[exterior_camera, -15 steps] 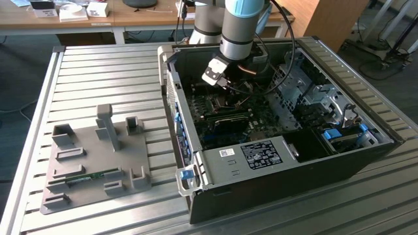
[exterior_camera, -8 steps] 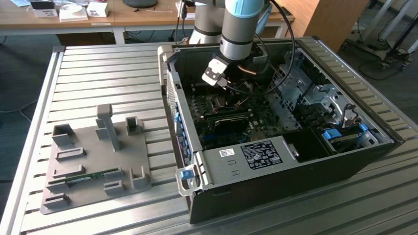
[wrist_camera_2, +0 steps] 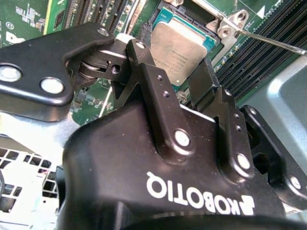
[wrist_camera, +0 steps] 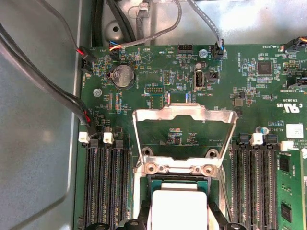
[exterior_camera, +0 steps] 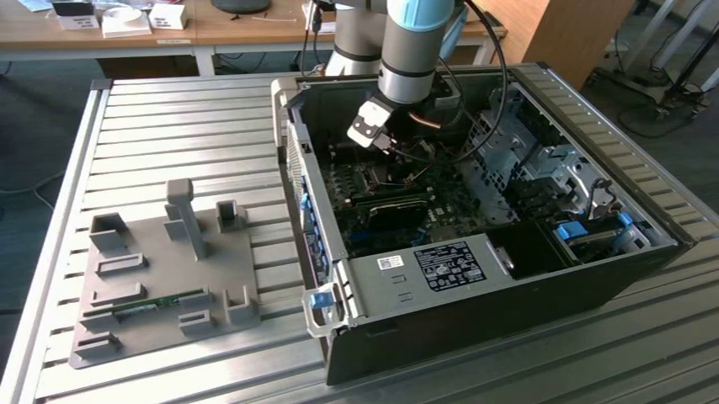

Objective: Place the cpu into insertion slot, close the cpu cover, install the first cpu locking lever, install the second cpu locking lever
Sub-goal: 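Place the cpu into insertion slot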

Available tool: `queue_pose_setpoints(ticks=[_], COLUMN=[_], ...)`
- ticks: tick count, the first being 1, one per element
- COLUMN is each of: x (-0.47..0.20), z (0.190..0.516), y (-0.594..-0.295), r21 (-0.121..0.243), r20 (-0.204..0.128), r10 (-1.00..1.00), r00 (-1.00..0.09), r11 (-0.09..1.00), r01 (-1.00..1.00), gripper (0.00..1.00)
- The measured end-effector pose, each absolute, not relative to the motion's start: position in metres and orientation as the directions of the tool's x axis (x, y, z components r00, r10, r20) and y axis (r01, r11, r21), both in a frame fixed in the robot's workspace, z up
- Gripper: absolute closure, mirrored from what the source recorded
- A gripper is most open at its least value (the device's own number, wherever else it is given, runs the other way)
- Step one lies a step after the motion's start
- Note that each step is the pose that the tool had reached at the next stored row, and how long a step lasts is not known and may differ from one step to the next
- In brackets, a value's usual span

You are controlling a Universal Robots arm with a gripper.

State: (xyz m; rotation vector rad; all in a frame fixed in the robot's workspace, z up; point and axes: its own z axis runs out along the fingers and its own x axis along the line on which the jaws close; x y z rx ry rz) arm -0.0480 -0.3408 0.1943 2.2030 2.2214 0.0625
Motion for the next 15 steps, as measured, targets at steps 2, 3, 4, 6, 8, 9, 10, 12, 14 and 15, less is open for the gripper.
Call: queue_pose_setpoints(ticks=[2,3,4,6,8,9,10,12,14,15], x=[-0.0480,-0.0480,-0.0480,-0.0480,-0.0480,-0.0480,-0.0480,-0.0481,-0.0481,-0.0481], z=[0.1941,0.1941,0.1941,0.1940,0.1937,0.1933,0.1928,0.1922,0.1919,0.1916], y=[-0.3408,-0.3408,-0.3408,-0.3408,-0.3408,-0.3408,-0.3408,-0.3409,-0.3409,-0.3408], r21=[0.037,0.037,0.037,0.037,0.037,0.037,0.037,0.037,0.037,0.037], r20=[0.020,0.019,0.019,0.019,0.019,0.019,0.019,0.019,0.019,0.019], r10=[1.000,1.000,1.000,1.000,1.000,1.000,1.000,1.000,1.000,1.000], r00=[-0.009,-0.009,-0.009,-0.009,-0.009,-0.009,-0.009,-0.009,-0.009,-0.009], r11=[0.008,0.008,0.008,0.008,0.008,0.008,0.008,0.008,0.008,0.008], r01=[0.999,0.999,0.999,0.999,0.999,0.999,0.999,0.999,0.999,0.999], gripper=[0.46,0.46,0.46,0.46,0.46,0.46,0.46,0.46,0.46,0.46])
